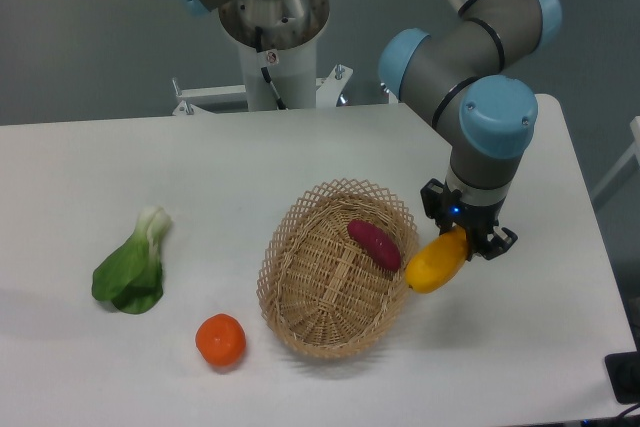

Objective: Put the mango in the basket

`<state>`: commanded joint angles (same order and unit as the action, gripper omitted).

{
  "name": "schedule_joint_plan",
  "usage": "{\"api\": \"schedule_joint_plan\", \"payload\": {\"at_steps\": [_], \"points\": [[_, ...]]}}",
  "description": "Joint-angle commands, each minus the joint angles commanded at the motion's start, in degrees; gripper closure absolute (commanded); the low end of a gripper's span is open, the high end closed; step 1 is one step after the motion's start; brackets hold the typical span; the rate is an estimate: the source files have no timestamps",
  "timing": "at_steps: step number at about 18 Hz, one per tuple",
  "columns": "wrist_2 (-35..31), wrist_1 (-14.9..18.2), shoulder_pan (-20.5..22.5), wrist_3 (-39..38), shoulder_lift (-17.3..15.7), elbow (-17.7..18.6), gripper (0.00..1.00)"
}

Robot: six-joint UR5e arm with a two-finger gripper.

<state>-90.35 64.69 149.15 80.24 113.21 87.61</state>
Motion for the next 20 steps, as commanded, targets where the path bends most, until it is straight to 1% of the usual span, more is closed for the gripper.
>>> {"api": "schedule_joint_plan", "payload": {"at_steps": [3,5,9,13,15,18,19,20], "points": [[0.09,-0.96,-0.44,0.09,-2.02,5.27,0.69],[-0.09,-2.11,-1.57,0.09,-3.08,7.82,0.69],[-0.44,-2.73,-5.00,-0.35,-3.52,9.59,0.66],[-0.53,-3.51,-8.61,-2.72,-3.52,10.91,0.63],[-0.70,-5.61,-10.10,-3.77,-3.52,12.22,0.62],[-0.79,-11.76,-12.56,-8.60,-2.82,14.16,0.61],[-0.79,-13.43,-13.09,-9.74,-2.64,14.51,0.58],[-0.79,-14.32,-13.53,-10.02,-2.47,14.69,0.56]]}}
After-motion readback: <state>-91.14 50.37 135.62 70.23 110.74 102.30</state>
